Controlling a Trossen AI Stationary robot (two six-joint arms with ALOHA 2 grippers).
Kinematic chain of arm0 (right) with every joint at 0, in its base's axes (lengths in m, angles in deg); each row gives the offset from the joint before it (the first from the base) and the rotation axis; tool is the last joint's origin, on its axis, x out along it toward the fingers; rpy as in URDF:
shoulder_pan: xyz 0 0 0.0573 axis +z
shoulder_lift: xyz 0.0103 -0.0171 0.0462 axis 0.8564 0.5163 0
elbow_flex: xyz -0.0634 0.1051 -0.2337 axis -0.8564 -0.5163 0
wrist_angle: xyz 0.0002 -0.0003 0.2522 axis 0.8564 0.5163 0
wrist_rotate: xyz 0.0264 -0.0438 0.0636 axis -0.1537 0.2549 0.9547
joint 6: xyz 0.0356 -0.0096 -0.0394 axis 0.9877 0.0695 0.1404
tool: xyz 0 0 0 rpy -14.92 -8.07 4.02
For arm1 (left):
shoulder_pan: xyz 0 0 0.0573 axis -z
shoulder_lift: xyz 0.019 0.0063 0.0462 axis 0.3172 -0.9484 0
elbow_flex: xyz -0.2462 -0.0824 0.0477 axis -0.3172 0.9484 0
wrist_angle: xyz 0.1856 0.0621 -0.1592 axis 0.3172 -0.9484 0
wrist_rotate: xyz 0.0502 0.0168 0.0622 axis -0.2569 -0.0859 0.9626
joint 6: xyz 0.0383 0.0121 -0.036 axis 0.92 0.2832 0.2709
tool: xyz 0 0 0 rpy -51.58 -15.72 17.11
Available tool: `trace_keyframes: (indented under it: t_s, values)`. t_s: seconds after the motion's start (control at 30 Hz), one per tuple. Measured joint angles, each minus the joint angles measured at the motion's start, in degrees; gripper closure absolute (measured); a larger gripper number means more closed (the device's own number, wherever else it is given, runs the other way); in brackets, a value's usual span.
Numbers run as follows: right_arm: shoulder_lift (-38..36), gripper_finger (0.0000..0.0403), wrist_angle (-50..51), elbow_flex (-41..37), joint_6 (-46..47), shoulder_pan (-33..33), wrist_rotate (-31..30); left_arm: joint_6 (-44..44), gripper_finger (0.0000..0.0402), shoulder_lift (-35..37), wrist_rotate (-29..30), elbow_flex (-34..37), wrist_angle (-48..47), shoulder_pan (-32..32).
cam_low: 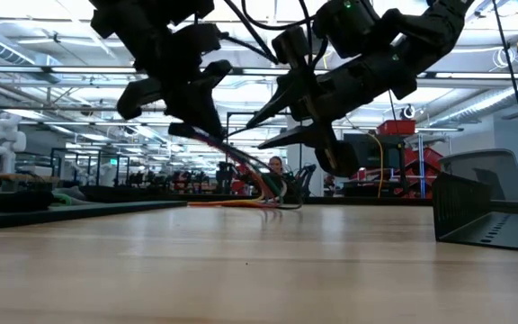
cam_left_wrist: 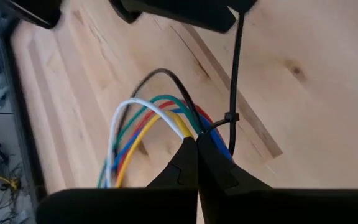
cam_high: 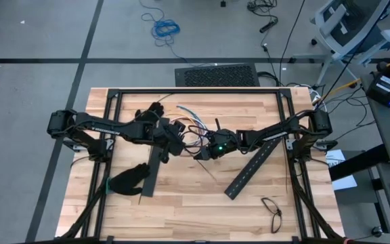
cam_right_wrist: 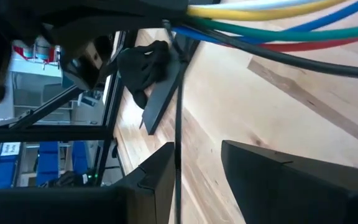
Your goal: Ziptie cables
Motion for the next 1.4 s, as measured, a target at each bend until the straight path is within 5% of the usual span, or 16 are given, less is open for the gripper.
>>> trace_keyframes:
  t_s: [0.4, 0.67, 1.4]
  values:
    - [0.0, 0.0288, -1.3, 0.0, 1.1, -0.4, 0.2, 0.0, 0.04, 0.0, 0.0, 0.0, 2.3, 0.0]
    - [0.0, 0.0393, -2.3, 0.0, 0.0, -0.3, 0.7, -0.1, 0.0401, 0.0, 0.0, 0.0, 4.5, 0.0]
    - [0.0, 0.0402, -5.2, 0.1, -2.4, 2.6, 0.2, -2.3, 0.0402, -0.1, 3.5, 2.6, 3.5, -0.4]
